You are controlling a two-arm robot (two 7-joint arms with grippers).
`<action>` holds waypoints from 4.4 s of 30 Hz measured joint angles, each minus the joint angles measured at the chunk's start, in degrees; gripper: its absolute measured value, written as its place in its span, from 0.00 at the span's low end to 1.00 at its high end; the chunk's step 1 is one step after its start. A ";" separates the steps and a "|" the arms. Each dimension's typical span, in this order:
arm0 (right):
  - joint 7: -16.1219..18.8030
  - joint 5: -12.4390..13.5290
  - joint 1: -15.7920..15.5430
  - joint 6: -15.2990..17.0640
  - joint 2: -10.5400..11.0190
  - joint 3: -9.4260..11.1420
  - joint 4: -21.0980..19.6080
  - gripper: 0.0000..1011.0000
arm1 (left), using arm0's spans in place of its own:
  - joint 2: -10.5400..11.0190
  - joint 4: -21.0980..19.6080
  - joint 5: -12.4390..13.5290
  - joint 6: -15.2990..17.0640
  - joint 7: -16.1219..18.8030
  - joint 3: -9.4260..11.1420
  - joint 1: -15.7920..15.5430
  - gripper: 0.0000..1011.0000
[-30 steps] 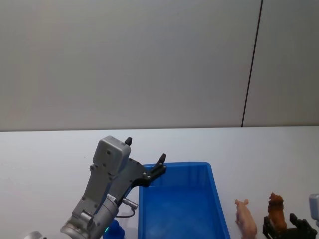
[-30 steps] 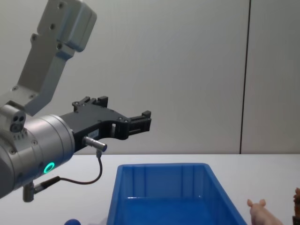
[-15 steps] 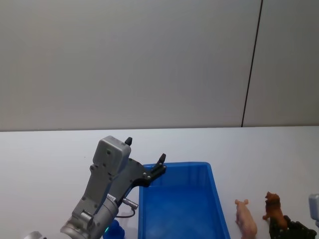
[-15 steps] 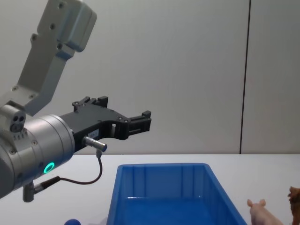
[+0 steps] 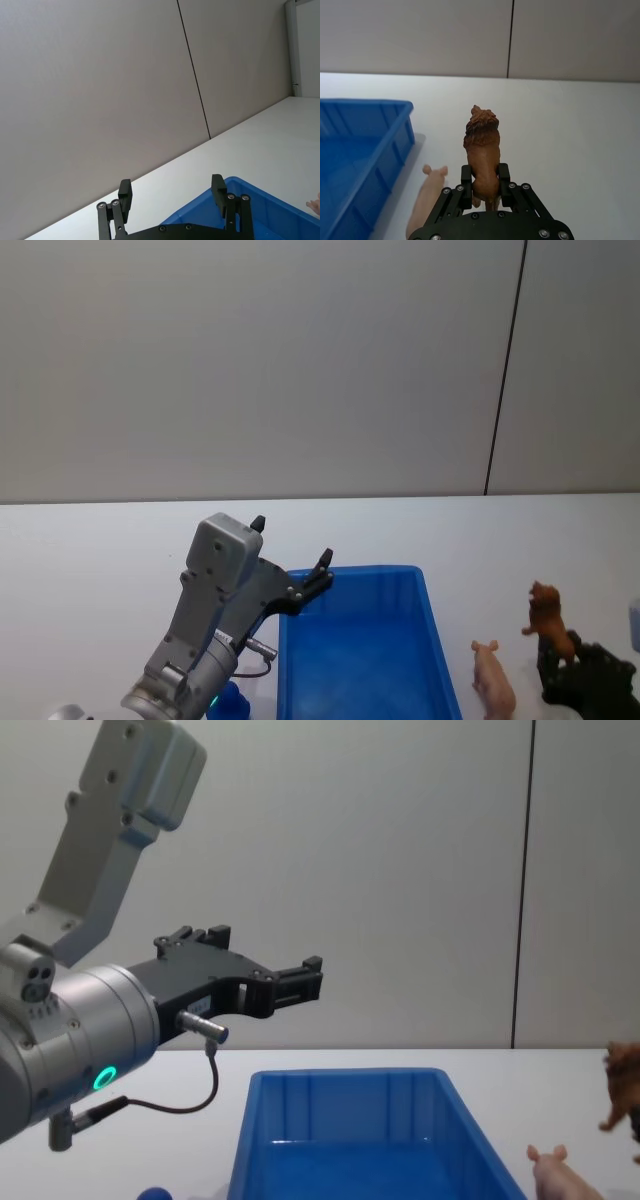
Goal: Pick up the two dolls from the table and place them into the box.
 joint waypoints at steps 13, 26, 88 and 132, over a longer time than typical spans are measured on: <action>7.18 -0.66 3.06 -0.81 -1.17 -0.54 -0.94 0.29 | 0.00 0.00 0.00 0.00 0.00 0.00 0.00 0.99; 16.11 -1.56 6.68 0.35 -3.94 -2.81 1.08 0.29 | 0.00 0.00 0.00 0.00 0.00 0.00 0.00 0.99; 5.85 -2.77 -0.23 2.41 -1.35 -1.90 -0.70 0.99 | 0.00 0.00 0.00 0.00 0.00 0.00 0.00 0.99; 8.59 -7.12 0.32 -4.86 -2.84 -2.82 2.79 0.37 | 0.00 0.00 0.00 0.00 0.00 0.00 0.00 0.99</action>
